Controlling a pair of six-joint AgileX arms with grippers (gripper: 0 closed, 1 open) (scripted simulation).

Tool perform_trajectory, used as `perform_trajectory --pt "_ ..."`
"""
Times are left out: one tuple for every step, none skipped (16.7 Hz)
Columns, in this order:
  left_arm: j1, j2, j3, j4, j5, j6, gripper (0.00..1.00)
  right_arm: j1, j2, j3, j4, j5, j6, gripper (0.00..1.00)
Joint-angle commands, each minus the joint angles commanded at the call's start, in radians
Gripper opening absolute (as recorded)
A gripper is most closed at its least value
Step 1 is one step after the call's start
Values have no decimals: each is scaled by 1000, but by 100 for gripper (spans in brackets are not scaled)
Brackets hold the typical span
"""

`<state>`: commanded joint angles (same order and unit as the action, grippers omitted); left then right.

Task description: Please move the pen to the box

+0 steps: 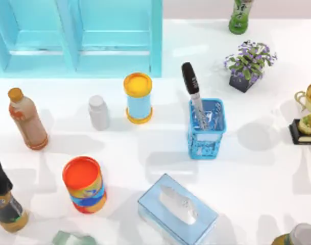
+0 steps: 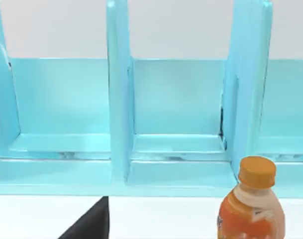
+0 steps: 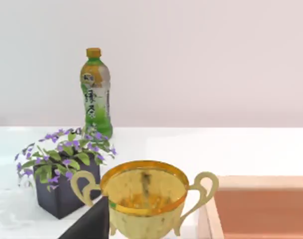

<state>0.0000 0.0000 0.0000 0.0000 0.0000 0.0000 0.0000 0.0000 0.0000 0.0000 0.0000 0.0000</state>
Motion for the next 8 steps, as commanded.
perform_trajectory --pt "0 0 0 0 0 0 100 0 0 0 0 0 0 100" --pt "0 0 0 0 0 0 100 0 1 0 0 0 0 100" --pt "0 0 0 0 0 0 100 3 11 7 2 -6 -2 100" --pt "0 0 0 0 0 0 100 10 33 21 5 -16 -7 100" --pt "0 0 0 0 0 0 100 19 65 41 10 -30 -13 100" --pt "0 0 0 0 0 0 100 30 107 66 16 -49 -20 100" --pt "0 0 0 0 0 0 100 42 160 95 23 -69 -29 100" --pt "0 0 0 0 0 0 100 55 223 128 30 -91 -38 100"
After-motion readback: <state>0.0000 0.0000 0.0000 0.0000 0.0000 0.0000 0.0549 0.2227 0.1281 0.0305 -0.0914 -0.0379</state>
